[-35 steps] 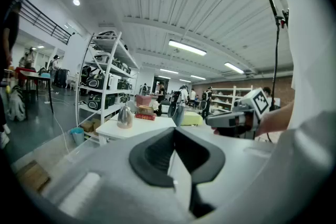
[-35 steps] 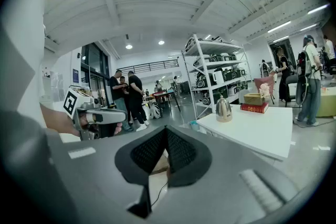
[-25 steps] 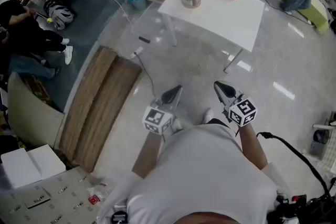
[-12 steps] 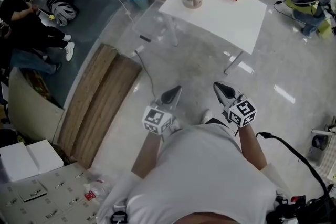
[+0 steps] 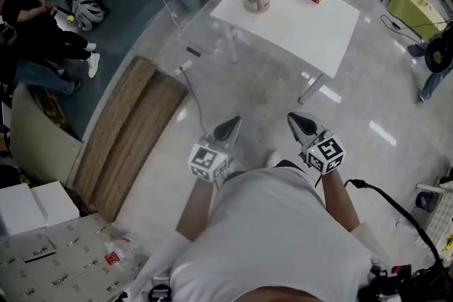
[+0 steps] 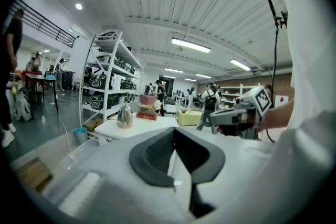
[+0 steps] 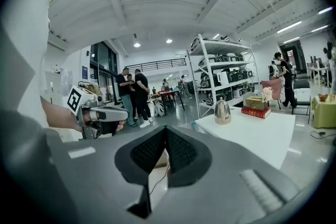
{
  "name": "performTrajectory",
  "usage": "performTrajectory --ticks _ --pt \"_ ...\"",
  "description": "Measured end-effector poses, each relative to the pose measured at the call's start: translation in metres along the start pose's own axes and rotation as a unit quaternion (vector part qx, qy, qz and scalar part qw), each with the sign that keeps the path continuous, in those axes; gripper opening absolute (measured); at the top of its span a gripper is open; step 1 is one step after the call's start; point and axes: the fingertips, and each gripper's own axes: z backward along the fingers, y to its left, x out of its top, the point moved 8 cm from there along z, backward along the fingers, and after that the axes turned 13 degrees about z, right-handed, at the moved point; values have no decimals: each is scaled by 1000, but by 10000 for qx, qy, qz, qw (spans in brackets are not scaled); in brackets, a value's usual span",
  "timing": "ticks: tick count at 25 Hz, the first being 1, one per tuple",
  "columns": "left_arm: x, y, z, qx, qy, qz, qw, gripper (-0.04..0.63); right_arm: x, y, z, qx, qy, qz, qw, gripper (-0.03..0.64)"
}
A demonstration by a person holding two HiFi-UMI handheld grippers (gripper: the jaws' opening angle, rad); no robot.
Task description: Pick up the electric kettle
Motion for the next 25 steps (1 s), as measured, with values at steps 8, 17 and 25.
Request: performTrajectory --ticks 8,17,25 --pt "-18 -16 4 90 -135 47 9999 2 -15 3 14 168 117 168 9997 3" --pt "-22 -18 7 156 -86 100 9998 2 -19 4 18 209 108 85 9997 3" --pt "-14 -8 -3 49 -26 71 10000 2 -22 1 9 202 201 -14 9996 4"
